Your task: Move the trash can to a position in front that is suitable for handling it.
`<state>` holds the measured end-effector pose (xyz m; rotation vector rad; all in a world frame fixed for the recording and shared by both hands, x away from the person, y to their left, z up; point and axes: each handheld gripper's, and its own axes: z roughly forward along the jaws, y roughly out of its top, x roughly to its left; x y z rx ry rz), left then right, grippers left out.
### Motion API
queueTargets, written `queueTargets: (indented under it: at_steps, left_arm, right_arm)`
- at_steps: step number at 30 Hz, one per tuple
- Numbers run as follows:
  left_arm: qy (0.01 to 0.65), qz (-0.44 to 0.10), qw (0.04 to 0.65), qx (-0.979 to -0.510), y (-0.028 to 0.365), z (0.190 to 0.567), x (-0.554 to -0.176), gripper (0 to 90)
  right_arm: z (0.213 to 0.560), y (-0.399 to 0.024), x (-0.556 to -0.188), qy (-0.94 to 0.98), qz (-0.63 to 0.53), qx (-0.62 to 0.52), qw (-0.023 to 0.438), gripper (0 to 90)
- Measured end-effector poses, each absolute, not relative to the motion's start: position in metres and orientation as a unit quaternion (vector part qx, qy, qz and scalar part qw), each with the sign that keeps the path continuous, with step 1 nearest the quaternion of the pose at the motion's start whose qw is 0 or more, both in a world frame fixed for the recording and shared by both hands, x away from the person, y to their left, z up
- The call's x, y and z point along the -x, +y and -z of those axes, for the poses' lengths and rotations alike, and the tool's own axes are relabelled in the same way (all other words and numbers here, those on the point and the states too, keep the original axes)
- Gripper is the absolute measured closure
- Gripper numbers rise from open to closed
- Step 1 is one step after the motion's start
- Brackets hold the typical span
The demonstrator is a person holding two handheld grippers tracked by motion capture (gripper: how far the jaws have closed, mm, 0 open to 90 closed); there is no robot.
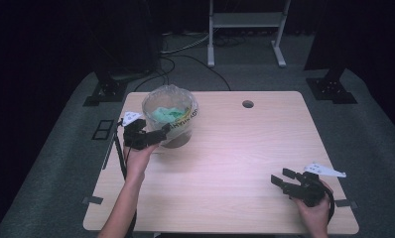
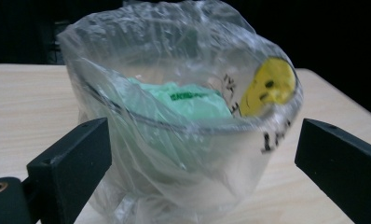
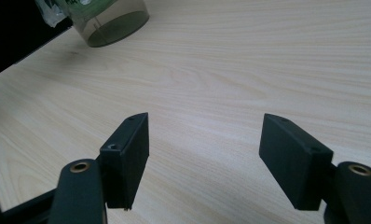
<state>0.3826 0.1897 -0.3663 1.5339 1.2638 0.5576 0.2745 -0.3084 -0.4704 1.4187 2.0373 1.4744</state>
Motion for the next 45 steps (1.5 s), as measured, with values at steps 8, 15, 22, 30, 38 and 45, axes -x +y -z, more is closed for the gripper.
queueTargets:
  at_steps: [8, 15, 22, 30, 38, 45]
  left_arm:
    - [0.553, -0.245, 0.505, -0.616, 0.189, 0.365, -0.398, 4.4]
    - [0.556, -0.257, 0.492, -0.619, 0.189, 0.363, -0.408, 7.8]
    - [0.556, -0.263, 0.474, -0.63, 0.192, 0.365, -0.413, 16.0]
    - [0.551, -0.259, 0.469, -0.64, 0.195, 0.367, -0.413, 24.0]
    - [0.542, -0.25, 0.478, -0.645, 0.196, 0.369, -0.408, 24.3]
    - [0.535, -0.242, 0.486, -0.648, 0.198, 0.37, -0.403, 24.4]
  right_arm:
    - [0.47, -0.31, -0.274, 0.7, -0.507, -0.486, 0.127, 32.5]
    - [0.469, -0.312, -0.274, 0.697, -0.51, -0.488, 0.128, 32.5]
    - [0.47, -0.311, -0.273, 0.698, -0.509, -0.488, 0.128, 32.6]
    - [0.471, -0.31, -0.273, 0.697, -0.509, -0.489, 0.127, 32.5]
    - [0.472, -0.306, -0.274, 0.699, -0.507, -0.489, 0.124, 32.6]
    - [0.472, -0.307, -0.274, 0.698, -0.507, -0.491, 0.125, 32.6]
